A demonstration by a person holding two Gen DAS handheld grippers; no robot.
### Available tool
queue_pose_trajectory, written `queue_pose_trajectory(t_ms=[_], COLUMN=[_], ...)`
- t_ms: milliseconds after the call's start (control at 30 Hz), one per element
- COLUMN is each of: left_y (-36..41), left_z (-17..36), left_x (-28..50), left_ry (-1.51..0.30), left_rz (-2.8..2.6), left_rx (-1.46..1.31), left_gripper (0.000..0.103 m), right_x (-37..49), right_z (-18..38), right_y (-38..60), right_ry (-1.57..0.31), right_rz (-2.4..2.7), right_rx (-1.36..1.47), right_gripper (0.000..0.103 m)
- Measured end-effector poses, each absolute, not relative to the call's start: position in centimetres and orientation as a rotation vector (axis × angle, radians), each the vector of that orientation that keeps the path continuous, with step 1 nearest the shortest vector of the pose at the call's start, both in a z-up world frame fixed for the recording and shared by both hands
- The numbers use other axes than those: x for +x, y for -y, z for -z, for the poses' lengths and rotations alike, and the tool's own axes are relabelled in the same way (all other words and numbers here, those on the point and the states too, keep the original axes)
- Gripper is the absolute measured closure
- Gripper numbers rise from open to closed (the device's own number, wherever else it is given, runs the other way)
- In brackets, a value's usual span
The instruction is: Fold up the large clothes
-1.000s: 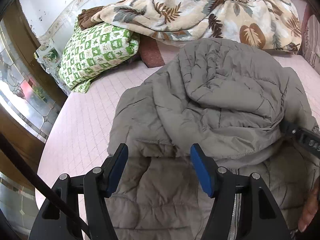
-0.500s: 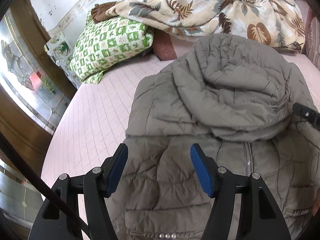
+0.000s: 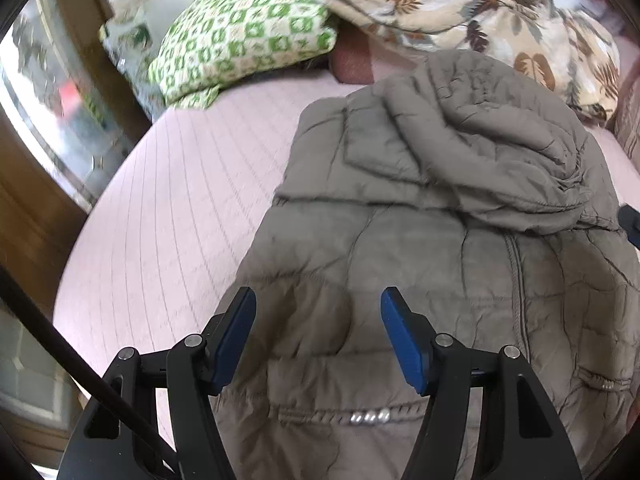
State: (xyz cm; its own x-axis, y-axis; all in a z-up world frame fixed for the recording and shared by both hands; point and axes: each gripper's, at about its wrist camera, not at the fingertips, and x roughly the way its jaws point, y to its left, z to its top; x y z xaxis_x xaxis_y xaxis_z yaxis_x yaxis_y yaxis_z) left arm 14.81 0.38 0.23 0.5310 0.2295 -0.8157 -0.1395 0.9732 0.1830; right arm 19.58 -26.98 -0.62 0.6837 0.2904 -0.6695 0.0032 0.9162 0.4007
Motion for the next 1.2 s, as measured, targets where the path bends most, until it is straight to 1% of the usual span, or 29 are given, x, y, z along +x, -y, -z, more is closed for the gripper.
queue_pose_trajectory(t_ms=[200,533,867,1200], left_y=[-3.4,-8.7,-14.6,-16.7], left_z=[0.0,0.7,2.9,4.3], left_x=[12.3,9.3,5.3,4.0], left_ry=[-0.998,-1.011,-1.030,-1.041], left_rz=[-0.221,-0.253,-0.309,-0.318], left_rx=[0.025,-0.039,-0.181,-0.224], left_gripper=[0.038,0.038,0.038,0.038], right_x=[15.6,9.7,4.7,0.2], right_z=[0.0,2.6,4.0,3.5], right_y=[25.8,23.2,26.4,29.0], right_ry=[-0.777,-0.835,-0.855,-0.846], right_rz=[-0.135,-0.092,0.000,0.080], right_rx=[0.334,0.240,0.326,0.358], right_gripper=[0.038,0.037,0.036,0.034])
